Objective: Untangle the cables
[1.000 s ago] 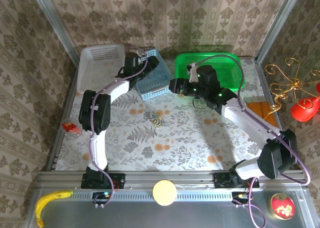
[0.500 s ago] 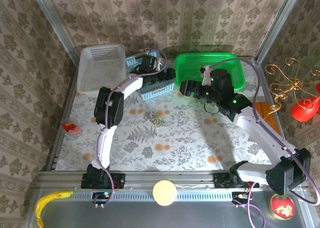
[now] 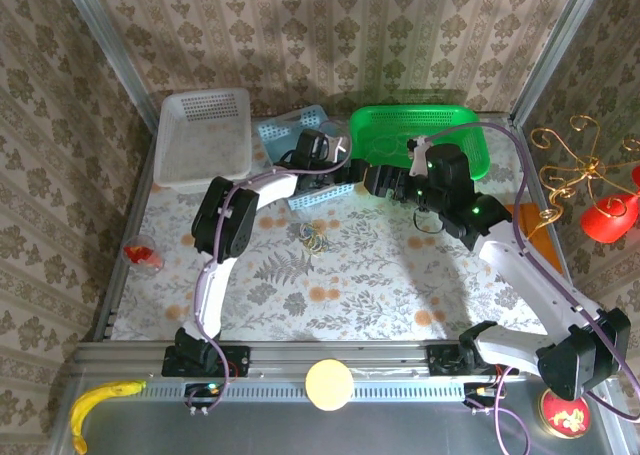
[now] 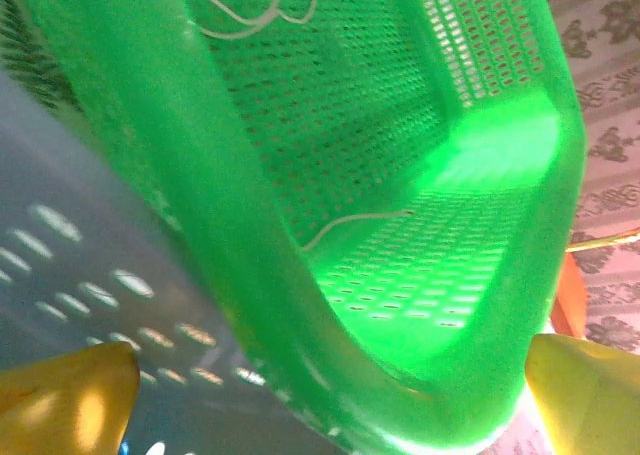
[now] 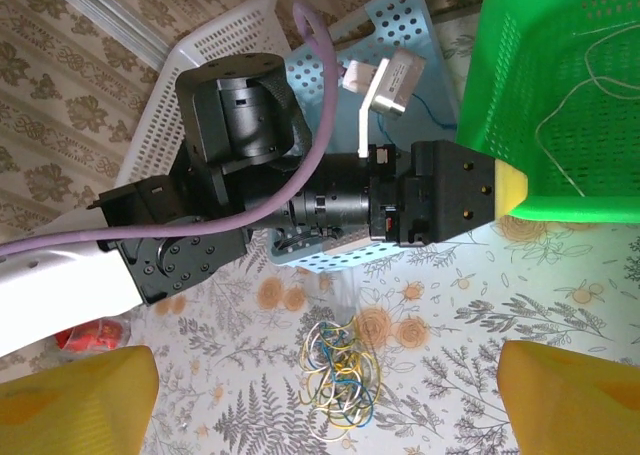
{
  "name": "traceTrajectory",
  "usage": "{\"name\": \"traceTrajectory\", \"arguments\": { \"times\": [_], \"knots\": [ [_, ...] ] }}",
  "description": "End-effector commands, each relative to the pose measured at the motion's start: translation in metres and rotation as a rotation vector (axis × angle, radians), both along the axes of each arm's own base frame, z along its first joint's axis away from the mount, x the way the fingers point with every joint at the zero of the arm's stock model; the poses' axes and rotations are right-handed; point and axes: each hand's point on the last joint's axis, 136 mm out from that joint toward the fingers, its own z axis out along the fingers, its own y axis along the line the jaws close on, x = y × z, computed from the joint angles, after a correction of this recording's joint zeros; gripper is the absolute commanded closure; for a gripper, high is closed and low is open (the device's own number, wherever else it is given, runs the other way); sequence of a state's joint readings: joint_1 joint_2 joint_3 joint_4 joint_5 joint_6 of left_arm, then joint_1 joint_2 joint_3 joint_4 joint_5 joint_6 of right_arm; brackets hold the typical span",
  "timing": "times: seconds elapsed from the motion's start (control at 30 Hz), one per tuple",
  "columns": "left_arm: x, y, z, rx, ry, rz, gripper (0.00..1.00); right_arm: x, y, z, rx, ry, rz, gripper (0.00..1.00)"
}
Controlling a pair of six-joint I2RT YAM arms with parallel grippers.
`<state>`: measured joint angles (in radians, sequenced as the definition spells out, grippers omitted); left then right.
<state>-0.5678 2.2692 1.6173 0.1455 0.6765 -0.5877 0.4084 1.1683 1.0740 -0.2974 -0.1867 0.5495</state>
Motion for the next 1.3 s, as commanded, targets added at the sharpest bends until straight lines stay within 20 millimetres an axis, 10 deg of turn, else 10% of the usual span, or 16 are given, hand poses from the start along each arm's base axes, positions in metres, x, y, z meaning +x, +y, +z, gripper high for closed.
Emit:
{"name": "traceTrajectory", "arguments": {
  "times": [0.0,0.37,0.6,0.87,1.27],
  "knots": [
    [-0.029,-0.011,0.035,-0.095,-0.025,-0.084,0.0,-0.004,-0.007,-0.001,0.003,0.002,-0.028,0.1],
    [-0.034,0.007,0.093,-0.177,-0.086,-0.065,0.0,0.0,-0.018,-0.015,-0.011,0.026,-0.114,0.0],
    [0.002,0.082,0.121,-0.128,-0.124,0.158,0.0,-0.007,-0.009,-0.019,0.014,0.01,-0.044,0.0],
    [0.024,0.188,0.077,0.211,-0.079,0.448,0.0,-0.018,0.0,-0.019,-0.012,0.002,0.011,0.0],
    [0.04,0.203,0.021,0.354,0.017,0.467,0.0,-0.034,-0.007,-0.014,-0.088,-0.034,-0.016,0.0]
  ]
}}
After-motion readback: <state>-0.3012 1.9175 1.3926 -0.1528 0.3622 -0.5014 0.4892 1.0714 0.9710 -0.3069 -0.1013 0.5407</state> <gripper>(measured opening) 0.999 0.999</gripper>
